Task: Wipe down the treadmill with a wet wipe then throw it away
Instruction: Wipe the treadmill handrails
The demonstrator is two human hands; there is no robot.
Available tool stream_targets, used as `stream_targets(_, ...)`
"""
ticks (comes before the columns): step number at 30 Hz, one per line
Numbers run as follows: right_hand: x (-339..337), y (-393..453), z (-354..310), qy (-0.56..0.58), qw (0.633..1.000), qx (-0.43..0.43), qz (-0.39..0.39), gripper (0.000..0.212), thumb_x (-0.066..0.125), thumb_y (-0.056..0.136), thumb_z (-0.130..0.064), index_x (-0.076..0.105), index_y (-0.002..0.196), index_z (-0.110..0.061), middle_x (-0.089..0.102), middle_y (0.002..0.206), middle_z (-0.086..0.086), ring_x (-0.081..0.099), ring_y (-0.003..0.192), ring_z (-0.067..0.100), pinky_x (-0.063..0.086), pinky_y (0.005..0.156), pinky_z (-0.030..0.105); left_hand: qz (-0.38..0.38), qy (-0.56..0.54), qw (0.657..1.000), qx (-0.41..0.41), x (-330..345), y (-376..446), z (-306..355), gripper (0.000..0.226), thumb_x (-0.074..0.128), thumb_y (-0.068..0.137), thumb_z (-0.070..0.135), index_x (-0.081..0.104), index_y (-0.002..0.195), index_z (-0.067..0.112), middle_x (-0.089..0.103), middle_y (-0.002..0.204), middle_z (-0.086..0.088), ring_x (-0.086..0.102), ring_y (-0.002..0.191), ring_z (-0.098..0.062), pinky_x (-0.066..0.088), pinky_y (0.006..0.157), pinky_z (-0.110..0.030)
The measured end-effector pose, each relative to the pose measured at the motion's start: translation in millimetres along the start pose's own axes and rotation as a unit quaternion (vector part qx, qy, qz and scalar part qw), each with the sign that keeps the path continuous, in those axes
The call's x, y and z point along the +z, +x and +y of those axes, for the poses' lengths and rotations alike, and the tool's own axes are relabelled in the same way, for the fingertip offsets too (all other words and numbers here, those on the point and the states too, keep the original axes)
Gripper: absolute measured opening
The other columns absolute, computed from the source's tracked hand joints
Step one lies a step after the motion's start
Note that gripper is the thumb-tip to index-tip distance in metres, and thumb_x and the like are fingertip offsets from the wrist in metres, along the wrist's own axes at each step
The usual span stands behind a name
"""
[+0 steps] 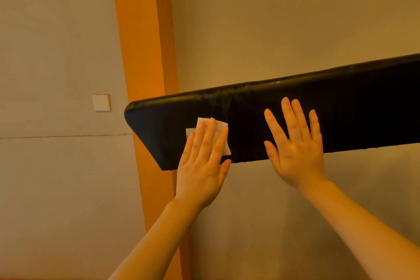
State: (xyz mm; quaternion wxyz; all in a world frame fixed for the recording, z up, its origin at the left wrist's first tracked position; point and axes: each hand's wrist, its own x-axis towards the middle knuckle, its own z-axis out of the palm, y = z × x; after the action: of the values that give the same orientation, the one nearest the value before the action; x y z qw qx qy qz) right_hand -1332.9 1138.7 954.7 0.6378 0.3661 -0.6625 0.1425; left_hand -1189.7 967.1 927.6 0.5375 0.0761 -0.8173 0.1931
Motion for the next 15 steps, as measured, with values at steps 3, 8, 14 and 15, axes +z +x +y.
stream_targets(3,0.0,-0.6,0.2,0.000,1.000,-0.002,0.000,0.058,0.028,0.103,-0.043,0.017,0.155,-0.020,0.017,0.160,0.015,0.011,0.149,0.032,0.008,0.120,0.049,-0.005,0.007,1.000,-0.014,-4.0,13.8,1.9,0.065,0.014,0.102,0.053,0.007,0.156,0.017,-0.001,0.162,-0.007,-0.005,0.151,-0.026,0.000,0.122,-0.039)
stream_targets(8,-0.6,-0.5,0.6,0.001,1.000,-0.002,-0.001,0.057,0.028,0.103,-0.044,0.018,0.154,-0.021,0.015,0.160,0.014,0.009,0.149,0.031,0.006,0.120,0.048,0.028,0.013,0.999,-0.036,-17.3,52.7,2.4,0.066,0.017,0.102,0.051,0.007,0.156,0.014,-0.006,0.162,-0.008,-0.010,0.150,-0.026,-0.006,0.122,-0.038)
stream_targets(14,0.2,-0.6,1.1,0.004,1.000,-0.005,-0.001,0.057,0.028,0.103,-0.044,0.018,0.154,-0.021,0.016,0.160,0.014,0.009,0.149,0.031,0.007,0.120,0.048,0.007,0.009,1.000,-0.015,-14.0,42.2,8.9,0.066,0.015,0.102,0.052,0.005,0.156,0.016,-0.006,0.162,-0.009,-0.006,0.150,-0.027,-0.005,0.122,-0.038)
stream_targets(15,0.6,-0.9,1.3,0.005,1.000,-0.004,-0.001,0.057,0.028,0.103,-0.044,0.018,0.154,-0.021,0.016,0.160,0.014,0.010,0.149,0.031,0.007,0.120,0.049,-0.003,0.010,1.000,-0.003,-10.4,33.9,10.6,0.067,0.016,0.102,0.053,0.004,0.156,0.016,-0.005,0.163,-0.009,-0.006,0.151,-0.027,-0.004,0.122,-0.039)
